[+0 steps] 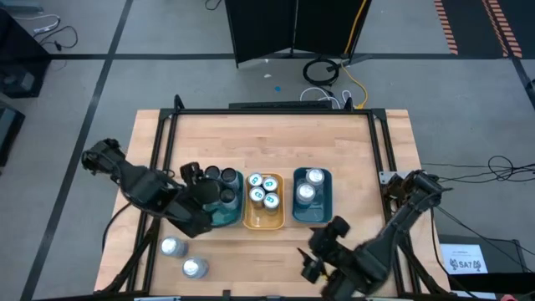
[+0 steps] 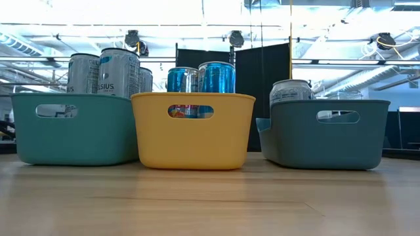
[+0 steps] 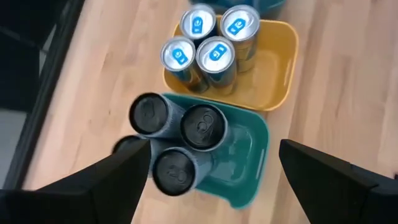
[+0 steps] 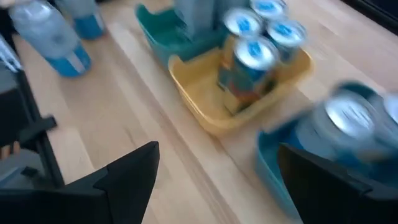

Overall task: Sort soda cans
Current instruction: Move the bottom right silver can to the lower middle of the table

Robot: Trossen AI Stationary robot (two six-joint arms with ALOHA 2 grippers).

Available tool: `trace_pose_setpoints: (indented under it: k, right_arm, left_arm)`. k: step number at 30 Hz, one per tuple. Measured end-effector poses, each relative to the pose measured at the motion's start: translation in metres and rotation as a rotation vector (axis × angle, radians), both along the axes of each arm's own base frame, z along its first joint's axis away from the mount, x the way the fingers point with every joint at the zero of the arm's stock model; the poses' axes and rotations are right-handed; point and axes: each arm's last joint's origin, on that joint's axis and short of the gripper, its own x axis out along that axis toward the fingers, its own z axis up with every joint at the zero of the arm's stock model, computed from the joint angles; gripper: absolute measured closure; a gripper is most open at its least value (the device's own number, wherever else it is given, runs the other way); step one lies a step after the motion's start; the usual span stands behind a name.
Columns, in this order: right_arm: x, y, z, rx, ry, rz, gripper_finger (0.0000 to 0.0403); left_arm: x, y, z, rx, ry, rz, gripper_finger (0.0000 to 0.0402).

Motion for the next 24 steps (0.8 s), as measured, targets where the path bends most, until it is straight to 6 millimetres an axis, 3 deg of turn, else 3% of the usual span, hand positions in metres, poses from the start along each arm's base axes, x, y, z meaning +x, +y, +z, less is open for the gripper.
trace_pose_setpoints:
  k: [7, 12, 18, 24]
  right_arm:
    - [0.074, -0.014, 0.001, 0.019, -0.117, 0.245, 0.0085]
    - [0.126, -0.021, -0.014, -0.057, -0.226, 0.420, 0.0085]
    - [0.169, -0.024, -0.057, -0.099, -0.258, 0.600, 0.0085]
    - [0.199, -0.022, -0.099, -0.103, -0.360, 0.683, 0.0085]
  left_arm:
    - [-0.037, 0.016, 0.029, 0.020, -0.109, -0.103, 0.0037]
    - [-0.059, 0.027, 0.042, 0.020, -0.156, -0.175, 0.0037]
    - [-0.080, 0.042, 0.041, 0.008, -0.176, -0.172, 0.0037]
    - [-0.093, 0.046, 0.031, -0.031, -0.174, -0.131, 0.0037]
